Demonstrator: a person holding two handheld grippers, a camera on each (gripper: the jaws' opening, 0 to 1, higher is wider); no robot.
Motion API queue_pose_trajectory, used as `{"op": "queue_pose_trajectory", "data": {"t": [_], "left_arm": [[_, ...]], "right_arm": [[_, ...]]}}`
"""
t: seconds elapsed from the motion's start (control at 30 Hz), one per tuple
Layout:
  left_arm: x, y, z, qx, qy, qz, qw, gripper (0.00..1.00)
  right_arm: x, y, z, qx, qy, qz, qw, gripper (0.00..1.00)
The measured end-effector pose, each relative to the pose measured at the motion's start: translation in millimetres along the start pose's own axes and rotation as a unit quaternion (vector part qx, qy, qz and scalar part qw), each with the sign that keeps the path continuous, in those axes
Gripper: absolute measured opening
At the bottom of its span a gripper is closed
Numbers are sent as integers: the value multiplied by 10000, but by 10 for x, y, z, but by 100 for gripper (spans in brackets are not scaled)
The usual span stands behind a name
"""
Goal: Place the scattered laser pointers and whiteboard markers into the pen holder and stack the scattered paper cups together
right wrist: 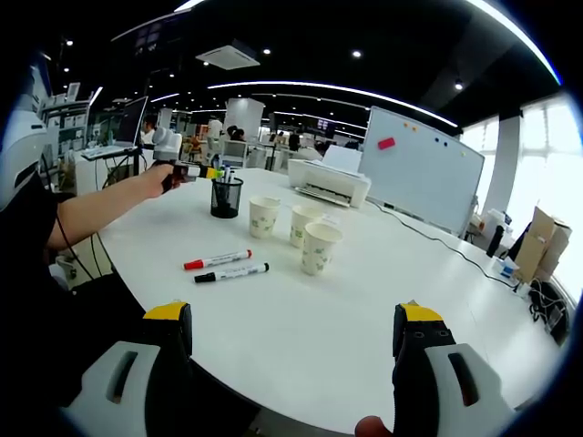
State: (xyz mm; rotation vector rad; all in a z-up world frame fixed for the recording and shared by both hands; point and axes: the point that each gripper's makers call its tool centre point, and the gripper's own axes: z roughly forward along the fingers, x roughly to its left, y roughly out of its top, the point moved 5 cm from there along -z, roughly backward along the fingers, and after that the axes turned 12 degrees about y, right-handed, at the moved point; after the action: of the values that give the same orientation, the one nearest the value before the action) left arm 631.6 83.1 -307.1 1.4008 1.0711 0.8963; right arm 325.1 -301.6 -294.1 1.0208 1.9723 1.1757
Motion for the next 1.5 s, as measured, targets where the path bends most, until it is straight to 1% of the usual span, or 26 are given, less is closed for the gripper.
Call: {"op": "queue_pose_trajectory", "data": {"t": [0.23,0.5,0.6,0.67,0.73,1.17,1.3,1.5], "left_arm": [[12,-22,-11,17,86,39,10000,41],[26,-19,-38,-26,85,12,10000,43],[7,-22,-50,-19,42,7,10000,47],[-12,-32,-54,-8,23,73,10000,53],[-19,-33,-61,-24,26,114,9999,57],[-82,4,-132,-121,-129,-32,9998,63],[-101,31,-154,-174,-144,-9,9997,65],[-119,96,-191,-258,-181,-57,9995,66]], "right_arm": [[4,-17,4,15,-1,13,10000,86],[6,-19,2,10,-2,24,10000,86],[4,-18,4,10,-5,25,10000,86],[6,-17,7,7,-1,24,10000,86],[10,-16,11,10,4,22,10000,86],[21,-3,13,3,5,9,10000,86],[27,2,7,-1,1,3,10000,86],[33,9,-2,-5,-3,-7,10000,86]]}}
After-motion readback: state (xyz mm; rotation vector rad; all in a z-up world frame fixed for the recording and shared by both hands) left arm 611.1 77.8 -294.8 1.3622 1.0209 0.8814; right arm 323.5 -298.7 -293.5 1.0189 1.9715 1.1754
